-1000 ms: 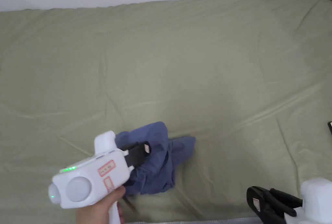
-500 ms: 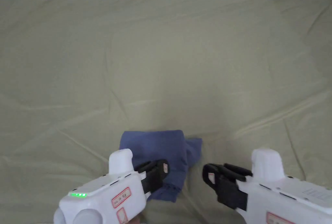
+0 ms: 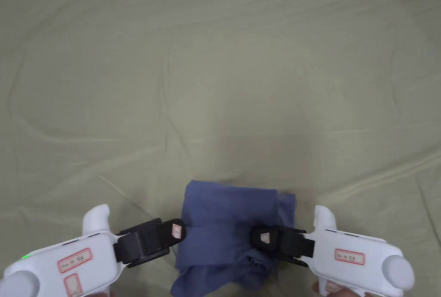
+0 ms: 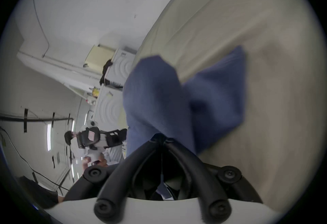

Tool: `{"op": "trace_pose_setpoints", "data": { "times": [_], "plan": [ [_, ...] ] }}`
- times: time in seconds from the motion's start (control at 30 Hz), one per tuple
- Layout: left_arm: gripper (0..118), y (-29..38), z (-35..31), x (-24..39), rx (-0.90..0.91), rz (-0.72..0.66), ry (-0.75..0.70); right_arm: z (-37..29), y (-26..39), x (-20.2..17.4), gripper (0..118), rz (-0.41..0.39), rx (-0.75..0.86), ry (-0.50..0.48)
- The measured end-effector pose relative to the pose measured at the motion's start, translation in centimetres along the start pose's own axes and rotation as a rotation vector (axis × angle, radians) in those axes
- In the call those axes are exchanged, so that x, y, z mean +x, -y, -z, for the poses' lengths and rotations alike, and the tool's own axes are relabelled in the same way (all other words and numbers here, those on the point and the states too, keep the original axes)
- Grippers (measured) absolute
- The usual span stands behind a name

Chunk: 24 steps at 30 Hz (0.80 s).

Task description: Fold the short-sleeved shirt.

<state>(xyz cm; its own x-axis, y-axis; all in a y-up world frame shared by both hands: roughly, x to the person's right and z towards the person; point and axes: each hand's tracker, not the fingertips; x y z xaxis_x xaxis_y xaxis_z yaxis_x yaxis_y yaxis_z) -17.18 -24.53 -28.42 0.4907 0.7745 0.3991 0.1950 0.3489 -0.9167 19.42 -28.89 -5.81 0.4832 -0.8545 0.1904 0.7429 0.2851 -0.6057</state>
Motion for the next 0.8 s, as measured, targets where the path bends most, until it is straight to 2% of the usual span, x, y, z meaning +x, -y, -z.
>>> {"op": "trace_pose_setpoints", "data": {
  "times": [0.07,0.13,0.2,0.23,0.27,0.3,0.37,0.5,0.67,0.8],
  "plan": [
    [104,-0.1,3.4,-1.2,-0.061,-0.071,0.108,-0.2,-0.4,0.2,4,0.005,-0.018,-0.016],
    [104,0.7,6.8,-2.2,-0.087,-0.154,0.181,-0.1,-0.5,-0.2,4,-0.032,-0.038,-0.015],
    [98,0.7,8.7,-1.3,0.008,-0.170,0.316,0.1,-0.4,-0.3,4,-0.045,-0.039,-0.013],
    [66,0.6,9.7,-0.9,-0.029,-0.208,0.267,0.1,-0.5,-0.3,4,-0.039,-0.033,-0.017],
    [28,0.9,10.4,-0.4,-0.051,-0.222,0.212,0.1,-0.5,-0.2,4,-0.027,-0.026,-0.019],
    [27,1.2,10.9,-0.5,-0.049,-0.183,0.078,-0.1,-0.5,-0.1,4,-0.009,-0.010,-0.032],
    [27,0.8,10.2,-1.0,-0.036,-0.230,0.198,-0.5,-0.5,-0.4,4,-0.005,-0.006,-0.021],
    [25,-1.4,5.3,-0.6,-0.024,-0.076,0.110,-2.2,-0.2,-2.1,4,-0.048,-0.008,-0.028],
    [25,-9.0,-6.9,-6.1,0.126,-0.046,-0.029,-3.8,0.7,-3.1,4,-0.075,-0.025,0.033],
    [25,-15.8,-18.2,-13.1,0.167,0.005,-0.246,-4.2,2.1,-3.6,4,-0.075,-0.034,0.077]
  ]
}}
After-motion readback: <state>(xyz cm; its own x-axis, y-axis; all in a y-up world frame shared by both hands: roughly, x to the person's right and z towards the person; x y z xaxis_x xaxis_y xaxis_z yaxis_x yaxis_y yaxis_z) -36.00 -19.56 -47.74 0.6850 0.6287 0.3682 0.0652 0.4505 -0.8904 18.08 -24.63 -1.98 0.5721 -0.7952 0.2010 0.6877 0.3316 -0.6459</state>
